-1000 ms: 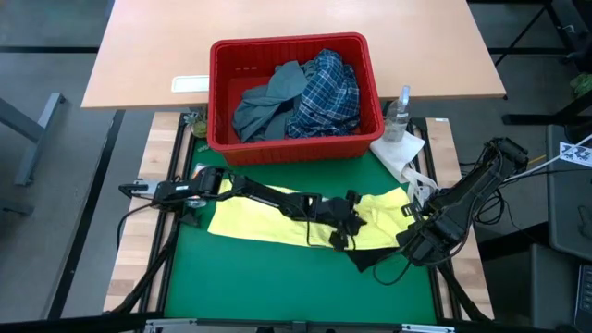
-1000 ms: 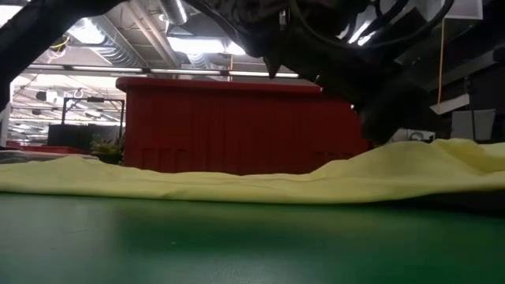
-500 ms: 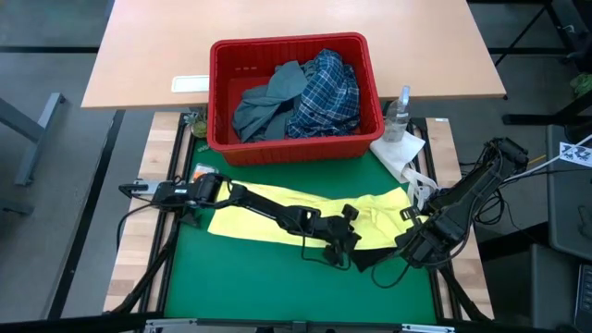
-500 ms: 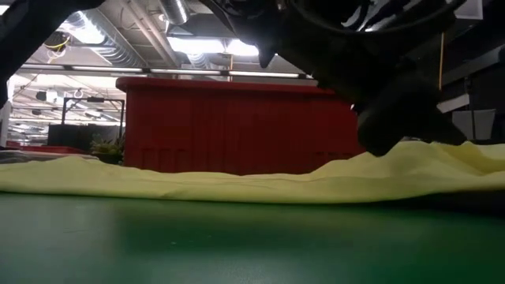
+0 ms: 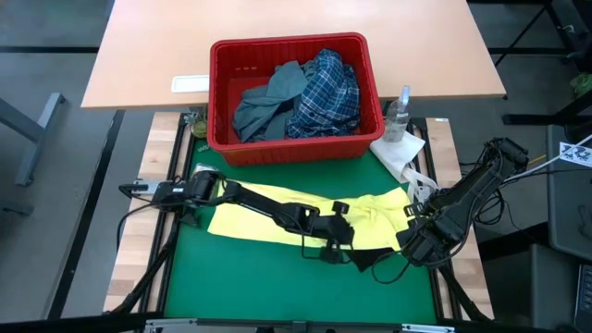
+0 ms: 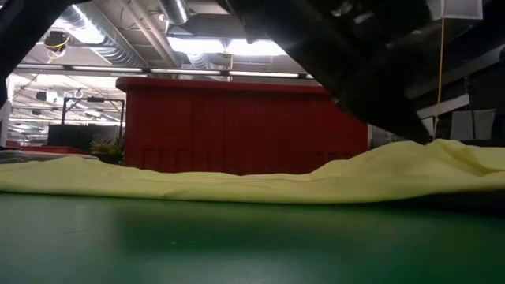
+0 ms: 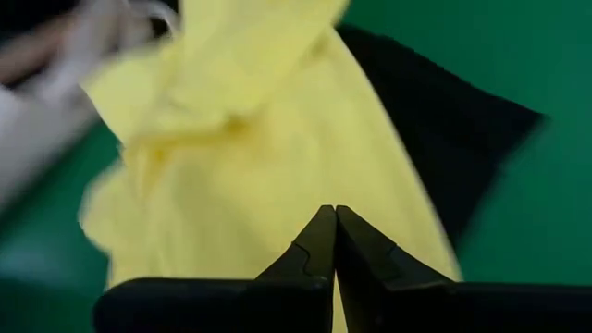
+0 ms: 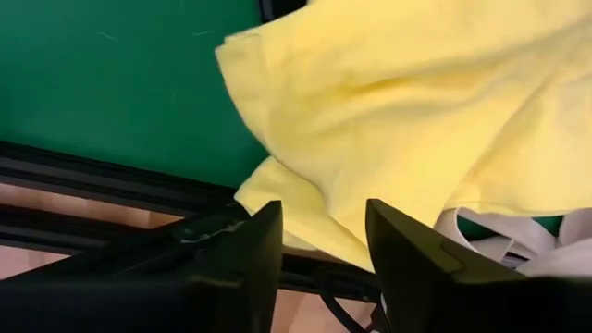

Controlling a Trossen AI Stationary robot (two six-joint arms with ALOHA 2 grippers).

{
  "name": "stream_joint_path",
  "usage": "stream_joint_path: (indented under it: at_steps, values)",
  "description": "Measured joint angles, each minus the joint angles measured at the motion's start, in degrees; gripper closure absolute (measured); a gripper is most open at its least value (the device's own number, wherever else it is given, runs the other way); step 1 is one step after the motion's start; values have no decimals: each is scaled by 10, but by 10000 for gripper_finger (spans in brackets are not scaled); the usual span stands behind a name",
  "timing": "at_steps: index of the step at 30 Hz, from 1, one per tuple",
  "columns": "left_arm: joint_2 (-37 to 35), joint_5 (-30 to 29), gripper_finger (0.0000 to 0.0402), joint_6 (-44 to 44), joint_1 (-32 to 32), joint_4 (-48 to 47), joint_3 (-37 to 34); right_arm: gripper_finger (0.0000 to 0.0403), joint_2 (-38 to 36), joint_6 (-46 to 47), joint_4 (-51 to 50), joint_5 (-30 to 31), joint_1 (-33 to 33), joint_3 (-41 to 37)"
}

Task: Fold Laundry from Bin
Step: Fold the yellow shirt

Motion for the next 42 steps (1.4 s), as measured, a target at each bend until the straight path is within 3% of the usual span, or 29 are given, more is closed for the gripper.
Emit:
stream_joint_path:
  at_steps: [4, 22, 26, 33, 42]
  values:
    - [-23, 42, 401, -50, 1, -115, 0, 246, 0, -2, 0, 0, 0, 0]
    - [-5, 47, 401, -83, -27, -400, -2, 247, 0, -2, 10, 1, 0, 0]
    - [-5, 47, 401, -83, -36, -450, -3, 247, 0, -2, 33, 46, 0, 0]
    - [-26, 54, 402, -83, -55, -471, -7, 247, 0, 1, 111, 169, 0, -6]
    - [-70, 69, 401, -98, -61, -427, -7, 247, 0, 2, 228, 172, 0, -90]
